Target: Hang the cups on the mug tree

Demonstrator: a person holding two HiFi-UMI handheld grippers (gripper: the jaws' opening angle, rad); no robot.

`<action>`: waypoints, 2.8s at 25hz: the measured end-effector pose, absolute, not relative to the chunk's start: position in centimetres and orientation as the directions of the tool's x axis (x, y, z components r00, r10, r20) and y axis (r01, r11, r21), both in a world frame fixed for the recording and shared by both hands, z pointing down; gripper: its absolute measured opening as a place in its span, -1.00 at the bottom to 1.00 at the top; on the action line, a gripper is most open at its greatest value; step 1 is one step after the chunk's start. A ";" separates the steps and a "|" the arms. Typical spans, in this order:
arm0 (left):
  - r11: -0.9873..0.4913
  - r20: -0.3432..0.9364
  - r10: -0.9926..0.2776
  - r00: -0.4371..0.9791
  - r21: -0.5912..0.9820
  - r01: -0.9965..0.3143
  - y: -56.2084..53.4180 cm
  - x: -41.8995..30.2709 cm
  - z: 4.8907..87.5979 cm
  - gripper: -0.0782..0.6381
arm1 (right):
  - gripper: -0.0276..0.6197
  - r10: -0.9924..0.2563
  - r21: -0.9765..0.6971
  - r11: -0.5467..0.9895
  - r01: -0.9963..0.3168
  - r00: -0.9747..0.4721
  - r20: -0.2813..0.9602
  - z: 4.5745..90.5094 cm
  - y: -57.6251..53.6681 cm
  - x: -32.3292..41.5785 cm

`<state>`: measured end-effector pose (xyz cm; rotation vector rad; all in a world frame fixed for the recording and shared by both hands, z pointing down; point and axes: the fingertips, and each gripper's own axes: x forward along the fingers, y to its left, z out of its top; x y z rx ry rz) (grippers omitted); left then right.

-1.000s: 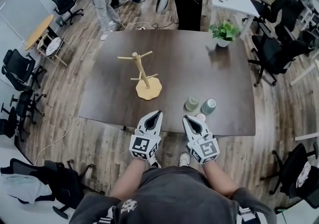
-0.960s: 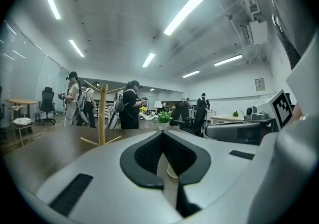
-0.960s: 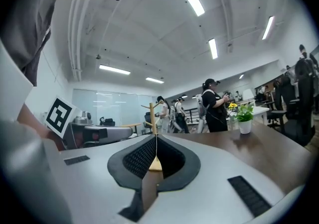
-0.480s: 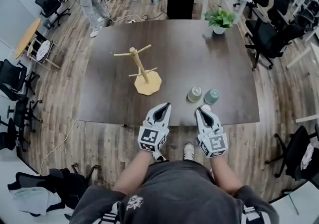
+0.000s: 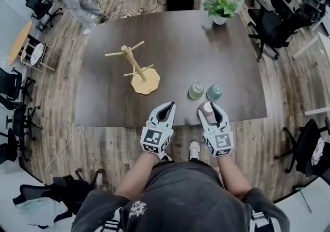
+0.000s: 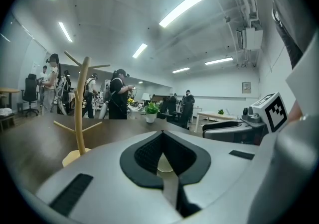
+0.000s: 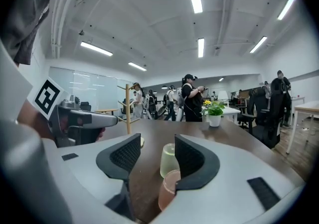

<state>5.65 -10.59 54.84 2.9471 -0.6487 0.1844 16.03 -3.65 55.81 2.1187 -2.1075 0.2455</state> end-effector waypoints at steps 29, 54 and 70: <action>-0.889 0.282 -0.422 0.861 0.057 -0.455 -10.8 4.6 60.4 -0.76 | 0.13 -0.842 -0.022 -0.160 -0.987 0.125 0.526 69.3 -3.5 19.9; -0.785 0.274 -0.580 0.767 0.061 -0.616 -15.0 -1.7 59.0 -0.76 | 0.12 -0.969 -0.015 0.068 -0.998 -0.070 0.237 56.9 -9.2 12.3; -0.663 0.181 -0.729 0.660 0.053 -0.747 -20.8 -9.2 54.9 -0.76 | 0.12 -0.966 0.069 0.256 -0.964 -0.253 0.051 48.0 -17.7 3.6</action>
